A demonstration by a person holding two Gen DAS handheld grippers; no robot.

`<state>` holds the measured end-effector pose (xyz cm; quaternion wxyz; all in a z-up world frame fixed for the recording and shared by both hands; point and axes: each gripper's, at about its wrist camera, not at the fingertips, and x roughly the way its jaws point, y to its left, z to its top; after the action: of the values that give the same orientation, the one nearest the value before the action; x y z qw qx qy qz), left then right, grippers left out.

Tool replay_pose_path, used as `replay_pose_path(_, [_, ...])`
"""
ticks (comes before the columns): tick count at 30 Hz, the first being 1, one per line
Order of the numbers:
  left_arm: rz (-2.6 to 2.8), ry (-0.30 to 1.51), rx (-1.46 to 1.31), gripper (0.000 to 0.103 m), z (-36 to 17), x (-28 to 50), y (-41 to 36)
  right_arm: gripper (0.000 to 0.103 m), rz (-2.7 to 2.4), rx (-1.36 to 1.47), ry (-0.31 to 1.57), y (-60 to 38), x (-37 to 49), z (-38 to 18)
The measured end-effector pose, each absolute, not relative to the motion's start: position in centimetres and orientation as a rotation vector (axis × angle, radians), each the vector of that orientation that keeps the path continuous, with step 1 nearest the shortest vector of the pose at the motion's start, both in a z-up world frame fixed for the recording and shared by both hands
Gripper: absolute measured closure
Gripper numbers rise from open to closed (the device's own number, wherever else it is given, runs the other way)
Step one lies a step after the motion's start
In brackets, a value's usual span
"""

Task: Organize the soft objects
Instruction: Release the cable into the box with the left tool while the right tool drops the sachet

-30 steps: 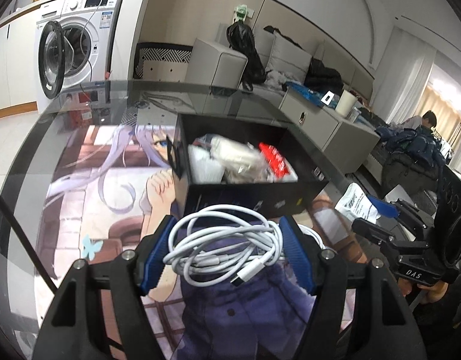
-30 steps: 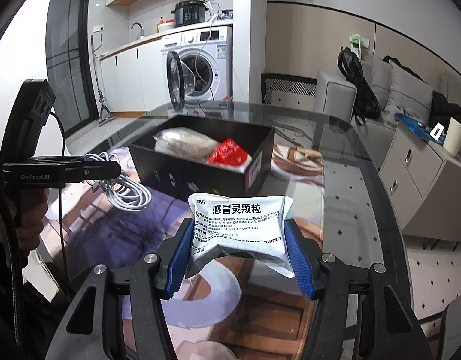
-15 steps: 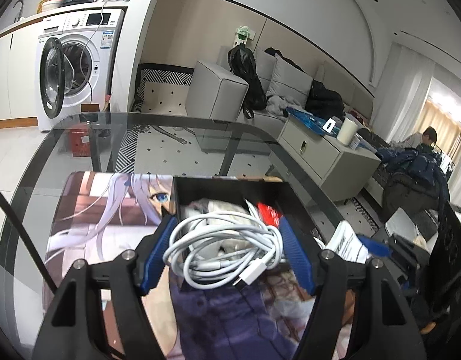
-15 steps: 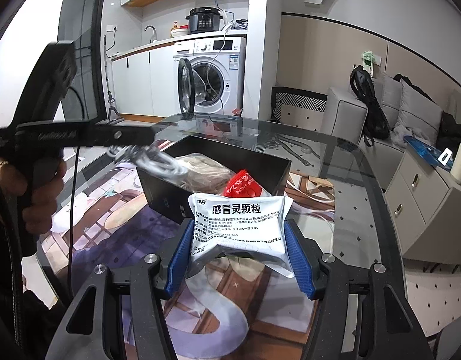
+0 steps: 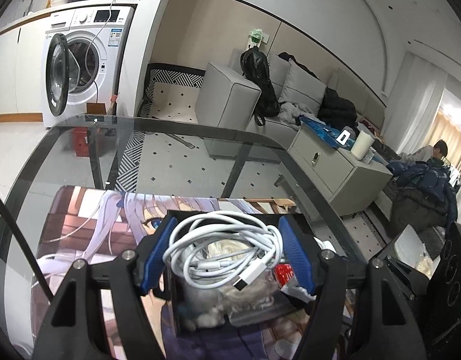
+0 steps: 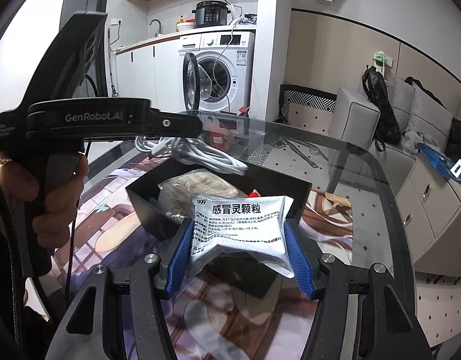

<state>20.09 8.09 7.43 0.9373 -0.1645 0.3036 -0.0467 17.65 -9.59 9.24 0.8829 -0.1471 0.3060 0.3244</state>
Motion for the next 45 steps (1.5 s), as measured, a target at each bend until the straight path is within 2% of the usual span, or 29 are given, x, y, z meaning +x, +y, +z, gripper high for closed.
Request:
replay_pose_path(11, [-0.054,0.652,-0.28,0.033,6.1,22.2,6.9,0.043,0.641,-0.321,0.65,-8.2,20.0,8.0])
replay_pose_path(15, [-0.032,0.663,-0.266,0.03,6.0,22.2,6.8,0.022,0.62,-0.328,0.616,-8.3,19.8,8.2])
replay_pose_path(17, [-0.038,0.657,-0.269,0.017,6.1,21.9,6.9,0.018,0.618,-0.327,0.603,-8.7,19.5,8.6])
replay_pose_path(20, [-0.051,0.654,-0.257,0.008,6.3,21.3,6.7,0.016,0.601,-0.334,0.595,-9.3,19.0,9.0])
replay_pose_path(22, [-0.051,0.65,-0.248,0.003,6.5,20.8,6.5,0.011,0.591,-0.32,0.591,-9.9,18.7,9.2])
replay_pose_path(26, [-0.045,0.634,-0.261,0.0,6.7,19.0,7.1,0.001,0.586,-0.266,0.585,-11.3,18.3,9.6])
replay_pose_path(37, [0.036,0.524,-0.185,0.0,7.3,12.0,7.9,0.0,0.581,-0.158,0.542,-13.9,16.8,10.4])
replay_pose_path(45, [0.096,0.531,-0.117,0.0,5.6,9.8,7.4,0.001,0.613,-0.116,0.51,-14.6,15.1,10.0])
